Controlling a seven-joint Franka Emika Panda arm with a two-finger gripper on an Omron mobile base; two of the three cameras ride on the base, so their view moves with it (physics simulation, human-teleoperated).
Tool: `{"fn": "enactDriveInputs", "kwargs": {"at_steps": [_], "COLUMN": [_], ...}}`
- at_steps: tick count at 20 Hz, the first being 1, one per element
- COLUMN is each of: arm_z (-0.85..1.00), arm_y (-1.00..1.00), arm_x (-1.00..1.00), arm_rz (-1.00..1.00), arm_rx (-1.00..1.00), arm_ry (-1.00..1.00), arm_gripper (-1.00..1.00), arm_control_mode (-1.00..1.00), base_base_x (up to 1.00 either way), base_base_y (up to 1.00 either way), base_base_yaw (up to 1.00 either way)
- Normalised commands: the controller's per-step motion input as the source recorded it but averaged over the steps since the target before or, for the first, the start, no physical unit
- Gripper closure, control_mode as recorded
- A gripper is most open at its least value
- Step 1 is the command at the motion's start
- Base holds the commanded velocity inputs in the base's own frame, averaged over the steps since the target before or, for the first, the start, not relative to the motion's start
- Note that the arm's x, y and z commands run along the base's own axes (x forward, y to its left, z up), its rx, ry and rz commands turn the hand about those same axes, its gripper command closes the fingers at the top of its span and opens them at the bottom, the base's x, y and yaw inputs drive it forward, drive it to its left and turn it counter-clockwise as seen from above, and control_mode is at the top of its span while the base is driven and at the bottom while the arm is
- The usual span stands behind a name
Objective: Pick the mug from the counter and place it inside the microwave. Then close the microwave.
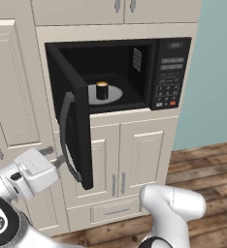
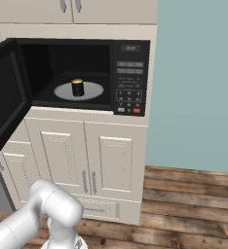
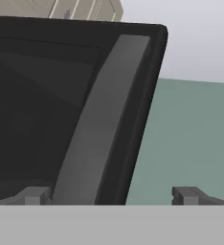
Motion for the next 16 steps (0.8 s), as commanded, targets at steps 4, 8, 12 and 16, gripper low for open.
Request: {"fn": "enactDriveInputs", "kwargs": {"at_steps": [4, 8, 12, 16], "arm_z": [-0.01, -0.20, -0.29, -0.23], "arm_y": [-0.01, 0.01, 0.06, 0.09], "arm_x": [0.22, 0.34, 0.26, 0.26], "arm_rz": [-0.08, -0.02, 0.00, 0.00], "arm_rx": [0.00, 0.00, -0.02, -0.01], "arm_ry": [0.00, 0.00, 0.00, 0.00], "arm_gripper": [-1.00, -1.00, -1.00, -1.00], "arm_control_mode": [-1.00, -1.00, -1.00, -1.00], "base_base_x": [0.00, 0.00, 0.00, 0.00], "base_base_y": [0.00, 0.00, 0.00, 0.00], "base_base_yaw": [0.00, 0.00, 0.00, 0.00]}}
